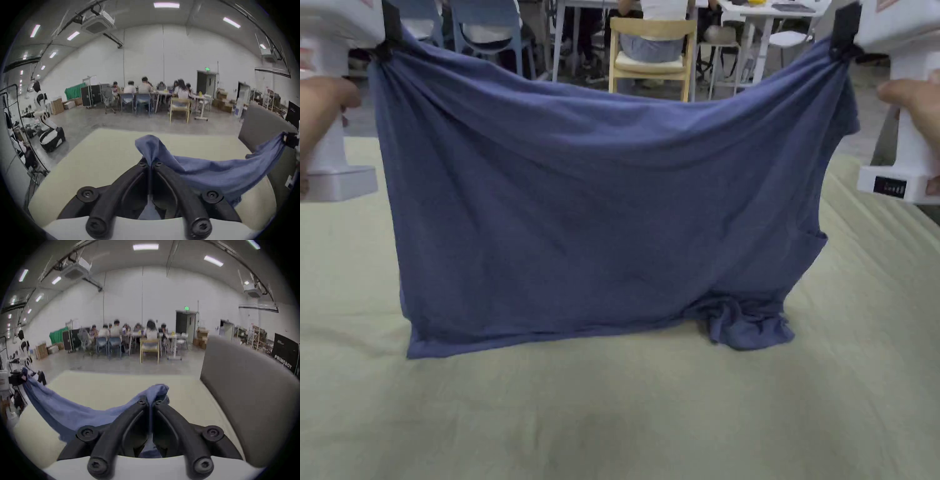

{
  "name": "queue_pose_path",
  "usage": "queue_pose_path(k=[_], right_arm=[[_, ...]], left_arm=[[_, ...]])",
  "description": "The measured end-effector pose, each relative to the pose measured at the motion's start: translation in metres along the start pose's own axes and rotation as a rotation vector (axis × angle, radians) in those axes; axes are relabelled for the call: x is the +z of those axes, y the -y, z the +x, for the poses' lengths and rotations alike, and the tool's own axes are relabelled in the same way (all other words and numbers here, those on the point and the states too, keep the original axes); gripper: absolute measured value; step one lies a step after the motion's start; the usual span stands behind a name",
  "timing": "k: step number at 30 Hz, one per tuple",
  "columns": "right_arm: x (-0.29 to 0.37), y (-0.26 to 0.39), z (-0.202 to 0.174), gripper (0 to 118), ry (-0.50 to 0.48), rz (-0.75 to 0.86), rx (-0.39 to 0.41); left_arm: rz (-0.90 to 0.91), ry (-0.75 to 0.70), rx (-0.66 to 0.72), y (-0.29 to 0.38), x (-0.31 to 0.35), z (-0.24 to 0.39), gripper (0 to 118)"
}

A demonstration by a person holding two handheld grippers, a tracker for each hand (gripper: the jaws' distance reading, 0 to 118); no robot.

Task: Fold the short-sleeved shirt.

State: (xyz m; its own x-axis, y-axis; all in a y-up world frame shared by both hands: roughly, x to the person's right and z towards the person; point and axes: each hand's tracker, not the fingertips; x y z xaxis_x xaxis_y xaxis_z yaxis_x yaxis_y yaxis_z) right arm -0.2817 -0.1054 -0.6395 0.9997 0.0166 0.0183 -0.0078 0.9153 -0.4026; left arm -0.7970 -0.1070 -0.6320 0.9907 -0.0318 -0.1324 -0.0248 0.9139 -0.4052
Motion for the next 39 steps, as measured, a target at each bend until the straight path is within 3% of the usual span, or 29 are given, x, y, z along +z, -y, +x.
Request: queue_pose_path(k=[8,11,15,17,19,21,27,33,35,39], right_arm=[[-0.013,0.069,0.018,5,-0.029,-0.063,-0.027],[0.026,0.100,0.022,5,-0.064,-0.039,-0.042],[0.082,0.176,0.031,5,-0.102,-0.064,-0.053],[0.115,0.222,0.028,5,-0.105,-0.117,-0.036],[0.145,0.270,0.029,5,-0.088,-0.179,-0.071],[0.173,0.312,0.031,5,-0.093,-0.202,-0.130],[0.244,0.396,0.029,5,-0.073,-0.293,-0.078],[0.313,0.424,0.036,5,-0.058,-0.290,-0.057],[0.335,0.427,0.043,5,-0.056,-0.280,-0.074],[0.373,0.441,0.055,5,-0.059,-0.301,-0.068]], left_arm=[[-0.080,0.015,-0.027,0.059,-0.013,0.006,0],[-0.061,0.043,-0.034,0.089,0.016,-0.002,0],[-0.070,0.062,-0.161,0.164,0.075,-0.005,0],[-0.077,0.071,-0.155,0.205,0.105,-0.008,0],[-0.086,0.096,-0.127,0.251,0.140,-0.009,0],[-0.166,0.113,-0.105,0.293,0.162,-0.010,0],[-0.366,0.106,-0.093,0.392,0.222,-0.013,0],[-0.353,0.100,-0.089,0.419,0.293,-0.024,0],[-0.357,0.113,-0.023,0.417,0.308,-0.038,0],[-0.392,0.108,-0.073,0.421,0.336,-0.051,0]])
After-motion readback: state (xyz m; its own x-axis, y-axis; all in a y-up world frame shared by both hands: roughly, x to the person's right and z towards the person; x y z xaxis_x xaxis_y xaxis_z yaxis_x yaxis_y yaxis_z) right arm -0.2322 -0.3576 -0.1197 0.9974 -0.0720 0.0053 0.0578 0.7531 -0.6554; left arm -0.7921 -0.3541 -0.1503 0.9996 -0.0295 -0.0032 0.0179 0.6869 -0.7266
